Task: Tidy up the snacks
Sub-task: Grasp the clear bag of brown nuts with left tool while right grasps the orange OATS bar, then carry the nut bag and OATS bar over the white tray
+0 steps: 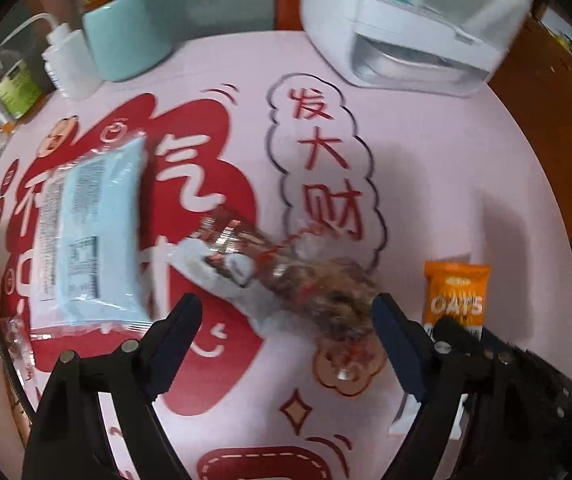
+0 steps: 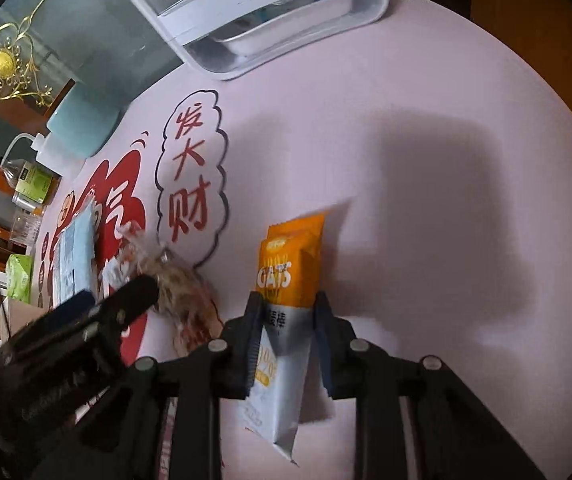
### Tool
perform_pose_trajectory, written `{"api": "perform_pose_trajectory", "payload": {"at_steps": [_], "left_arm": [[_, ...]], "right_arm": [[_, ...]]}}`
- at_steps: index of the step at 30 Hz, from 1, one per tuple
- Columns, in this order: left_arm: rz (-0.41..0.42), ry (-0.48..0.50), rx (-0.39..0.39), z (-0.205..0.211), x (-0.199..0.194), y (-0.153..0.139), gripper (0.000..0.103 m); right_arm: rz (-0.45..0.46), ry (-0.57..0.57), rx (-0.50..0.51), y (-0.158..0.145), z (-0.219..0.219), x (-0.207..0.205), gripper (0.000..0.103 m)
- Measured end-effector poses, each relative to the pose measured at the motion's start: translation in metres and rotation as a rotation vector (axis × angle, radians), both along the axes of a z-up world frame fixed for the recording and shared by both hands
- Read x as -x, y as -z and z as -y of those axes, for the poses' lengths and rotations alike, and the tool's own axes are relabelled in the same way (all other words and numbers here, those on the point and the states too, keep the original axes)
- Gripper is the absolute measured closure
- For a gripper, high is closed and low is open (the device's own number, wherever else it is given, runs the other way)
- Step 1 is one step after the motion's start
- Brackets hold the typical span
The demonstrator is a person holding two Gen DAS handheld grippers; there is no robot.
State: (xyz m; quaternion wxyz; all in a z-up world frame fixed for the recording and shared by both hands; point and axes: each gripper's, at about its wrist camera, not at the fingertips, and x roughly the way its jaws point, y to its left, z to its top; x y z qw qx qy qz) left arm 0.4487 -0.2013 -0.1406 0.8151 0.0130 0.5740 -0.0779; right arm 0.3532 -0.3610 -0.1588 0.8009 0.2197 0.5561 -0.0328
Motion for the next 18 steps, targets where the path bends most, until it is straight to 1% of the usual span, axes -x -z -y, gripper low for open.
{"api": "perform_pose_trajectory", "payload": {"at_steps": [4, 7, 8, 10, 11, 13, 15, 18], "left_arm": [[-0.044, -0.005, 0.027, 0.011, -0.004, 0.009, 0.018], [-0.068, -0.035, 0.028, 0.015, -0.008, 0.016, 0.018], [-0.078, -0.047, 0.026, 0.016, -0.01, 0.019, 0.023], [-0.106, -0.06, 0.049, 0.016, -0.012, 0.024, 0.036], [-0.087, -0.056, 0.04, 0.018, -0.011, 0.021, 0.053], [-0.085, -0.031, 0.03, 0.021, -0.009, 0.02, 0.054], [-0.096, -0.026, 0.041, 0.019, -0.004, 0.019, 0.055], [-0.109, -0.009, 0.064, 0.012, 0.014, 0.011, 0.055]], "right_arm": [[0.007, -0.025, 0.034, -0.003, 0.002, 0.018, 0.08], [0.015, -0.038, 0.03, -0.006, 0.001, 0.029, 0.082], [0.017, -0.037, 0.022, -0.006, 0.002, 0.033, 0.083], [0.023, -0.039, 0.008, -0.007, 0.002, 0.04, 0.083], [0.027, -0.041, 0.009, -0.008, 0.003, 0.044, 0.084], [0.029, -0.044, 0.007, -0.009, 0.002, 0.049, 0.084], [0.034, -0.048, 0.0, -0.01, 0.002, 0.055, 0.085], [0.042, -0.061, -0.005, -0.014, -0.002, 0.063, 0.086]]}}
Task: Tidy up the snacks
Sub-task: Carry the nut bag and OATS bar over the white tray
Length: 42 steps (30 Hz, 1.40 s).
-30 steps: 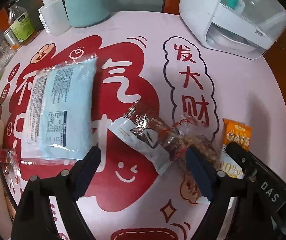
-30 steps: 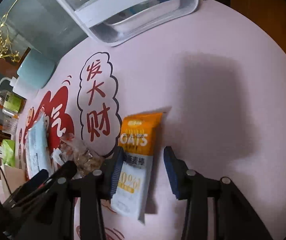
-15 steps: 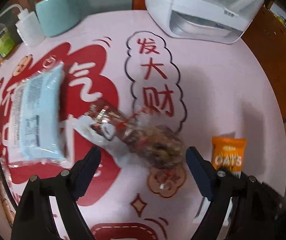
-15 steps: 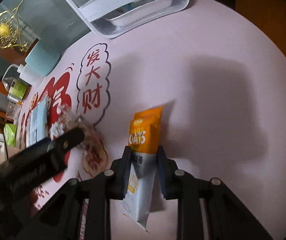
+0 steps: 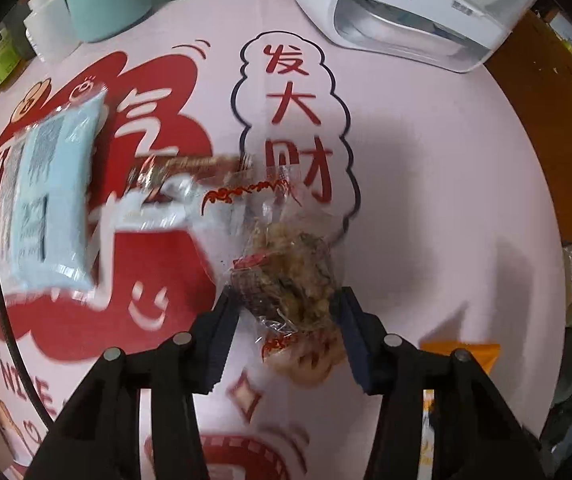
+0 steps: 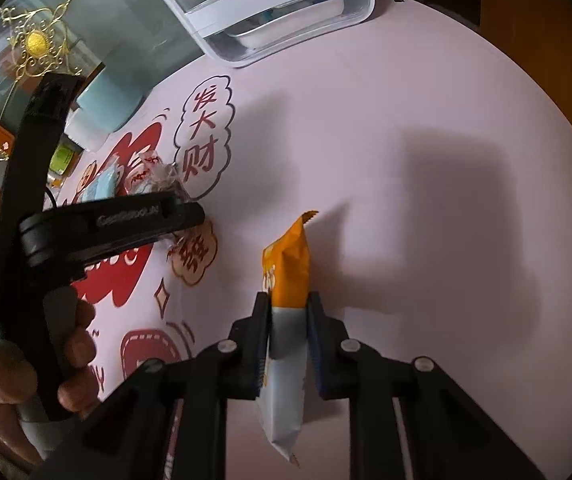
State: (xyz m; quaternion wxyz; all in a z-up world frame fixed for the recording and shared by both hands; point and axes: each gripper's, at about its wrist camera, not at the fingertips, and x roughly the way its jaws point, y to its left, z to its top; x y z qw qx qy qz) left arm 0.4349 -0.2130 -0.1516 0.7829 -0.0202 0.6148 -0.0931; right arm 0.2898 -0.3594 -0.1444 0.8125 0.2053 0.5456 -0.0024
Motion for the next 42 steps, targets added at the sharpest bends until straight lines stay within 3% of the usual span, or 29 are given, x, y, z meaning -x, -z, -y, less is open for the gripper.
{"api": "perform_pose_trajectory", "payload": {"at_steps": [7, 13, 18, 24, 29, 34, 38, 42], "left_arm": [[0.07, 0.077, 0.019, -0.044, 0.074, -0.059, 0.055], [0.19, 0.101, -0.038, -0.102, 0.132, -0.114, 0.055], [0.301, 0.076, -0.12, -0.161, 0.176, -0.147, 0.055], [0.419, -0.044, -0.165, -0.263, 0.216, -0.182, 0.055], [0.45, -0.188, -0.169, -0.367, 0.237, -0.196, 0.055], [0.436, -0.293, -0.14, -0.461, 0.238, -0.195, 0.055], [0.429, -0.329, -0.125, -0.505, 0.231, -0.188, 0.055], [0.42, -0.328, -0.119, -0.522, 0.22, -0.179, 0.055]], "right_arm": [[0.047, -0.063, 0.008, -0.027, -0.025, 0.027, 0.087], [0.11, -0.156, 0.018, -0.065, -0.072, 0.052, 0.087], [0.19, -0.271, 0.039, -0.112, -0.142, 0.07, 0.087], [0.283, -0.413, 0.044, -0.162, -0.241, 0.082, 0.087], [0.35, -0.542, 0.048, -0.191, -0.339, 0.085, 0.087], [0.371, -0.591, 0.087, -0.196, -0.421, 0.074, 0.087], [0.336, -0.593, 0.114, -0.186, -0.464, 0.053, 0.087], [0.32, -0.576, 0.137, -0.183, -0.485, 0.041, 0.087]]}}
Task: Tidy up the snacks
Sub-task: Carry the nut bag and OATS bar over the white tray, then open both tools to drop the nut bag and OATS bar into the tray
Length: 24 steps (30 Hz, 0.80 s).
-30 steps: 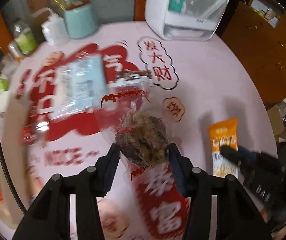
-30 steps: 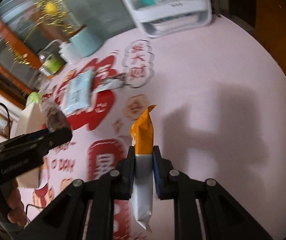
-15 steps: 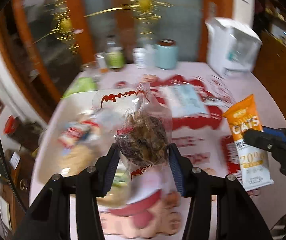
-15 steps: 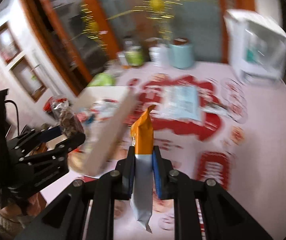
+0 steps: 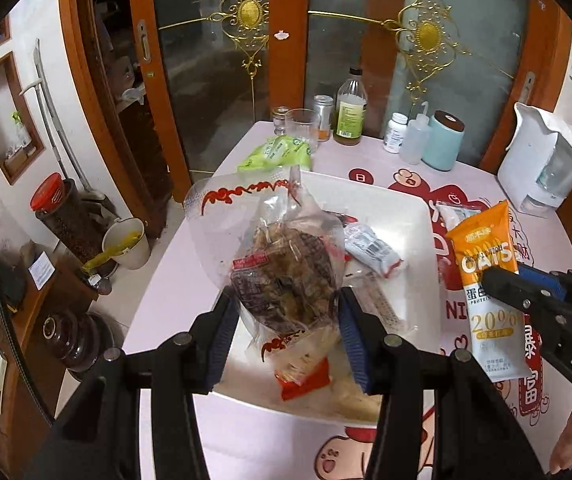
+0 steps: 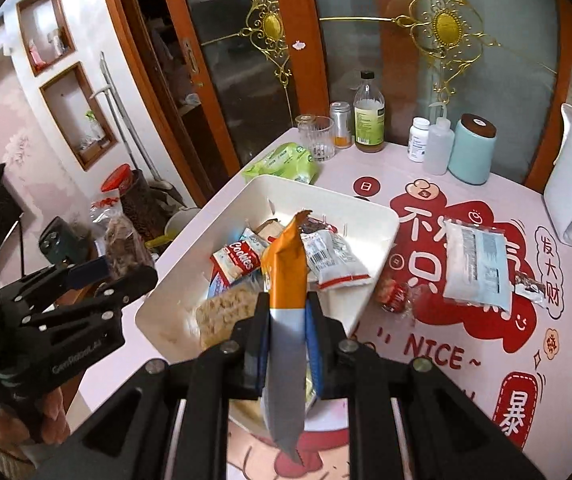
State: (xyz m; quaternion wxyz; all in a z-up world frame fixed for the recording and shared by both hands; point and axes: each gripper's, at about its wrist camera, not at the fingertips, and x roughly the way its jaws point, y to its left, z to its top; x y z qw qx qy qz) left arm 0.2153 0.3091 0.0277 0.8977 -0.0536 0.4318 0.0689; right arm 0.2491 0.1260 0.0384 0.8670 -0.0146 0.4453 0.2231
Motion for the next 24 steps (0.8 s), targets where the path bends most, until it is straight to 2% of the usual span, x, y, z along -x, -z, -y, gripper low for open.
{"api": "perform_pose_trajectory", "payload": {"at_steps": [16, 18, 19, 20, 21, 22, 24], "left_arm": [[-0.039, 0.081, -0.002, 0.011, -0.044, 0.029, 0.054], [-0.04, 0.093, 0.001, 0.013, -0.046, 0.031, 0.05], [-0.041, 0.097, 0.006, 0.012, -0.046, 0.032, 0.043], [-0.043, 0.096, 0.009, 0.012, -0.046, 0.032, 0.027], [-0.044, 0.094, 0.011, 0.012, -0.046, 0.032, 0.018], [-0.048, 0.075, -0.005, 0.011, -0.045, 0.033, 0.014], [-0.059, 0.073, 0.003, 0.007, -0.046, 0.036, 0.013]], "right_arm": [[-0.043, 0.053, 0.069, 0.018, -0.023, -0.031, 0.086], [-0.06, 0.043, 0.078, 0.022, -0.025, -0.031, 0.086], [-0.074, 0.037, 0.078, 0.025, -0.026, -0.031, 0.085], [-0.09, 0.032, 0.078, 0.028, -0.027, -0.031, 0.085], [-0.106, 0.028, 0.077, 0.031, -0.027, -0.031, 0.084], [-0.113, 0.032, 0.076, 0.033, -0.026, -0.031, 0.081], [-0.131, 0.037, 0.07, 0.036, -0.025, -0.03, 0.078]]}}
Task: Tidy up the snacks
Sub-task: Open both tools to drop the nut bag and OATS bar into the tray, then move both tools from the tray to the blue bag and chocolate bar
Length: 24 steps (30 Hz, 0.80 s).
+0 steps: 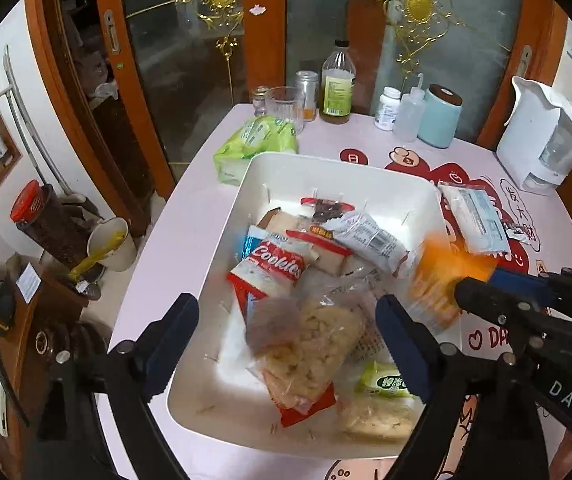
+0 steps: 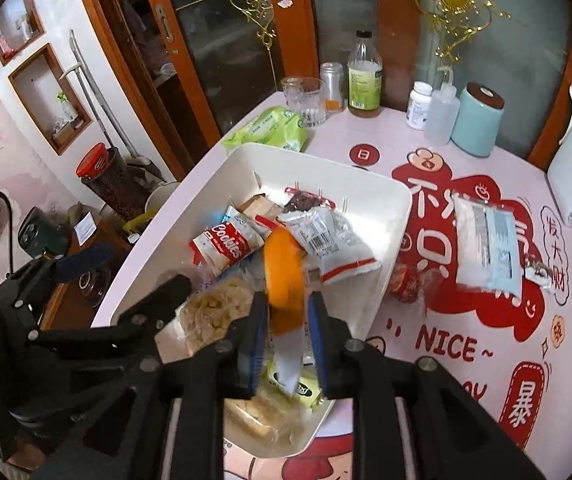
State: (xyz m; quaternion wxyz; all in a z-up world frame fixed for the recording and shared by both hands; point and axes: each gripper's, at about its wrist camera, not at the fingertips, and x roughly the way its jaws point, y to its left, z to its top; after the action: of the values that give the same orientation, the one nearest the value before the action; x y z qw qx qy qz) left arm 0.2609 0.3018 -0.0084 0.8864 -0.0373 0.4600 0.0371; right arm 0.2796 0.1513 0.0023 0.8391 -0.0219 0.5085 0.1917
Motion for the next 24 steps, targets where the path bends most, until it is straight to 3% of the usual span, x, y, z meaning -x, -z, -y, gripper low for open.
{"api": "perform_pose_trajectory", "payload": {"at_steps": [4, 12, 18, 24], "left_arm": [[-0.051, -0.001, 0.071, -0.007, 0.003, 0.01, 0.013], [-0.054, 0.033, 0.09, 0.003, 0.026, 0.003, 0.013], [0.019, 0.108, 0.081, 0.026, 0.031, -0.037, 0.012], [0.104, 0.245, 0.05, 0.067, 0.022, -0.089, 0.011]], "right_arm": [[-0.023, 0.005, -0.016, 0.002, 0.0, 0.004, 0.077], [0.012, -0.002, -0.002, -0.01, 0.022, 0.04, 0.078], [0.101, 0.051, 0.062, -0.044, 0.071, 0.06, 0.078], [0.153, 0.168, 0.094, -0.091, 0.136, 0.064, 0.078]]}}
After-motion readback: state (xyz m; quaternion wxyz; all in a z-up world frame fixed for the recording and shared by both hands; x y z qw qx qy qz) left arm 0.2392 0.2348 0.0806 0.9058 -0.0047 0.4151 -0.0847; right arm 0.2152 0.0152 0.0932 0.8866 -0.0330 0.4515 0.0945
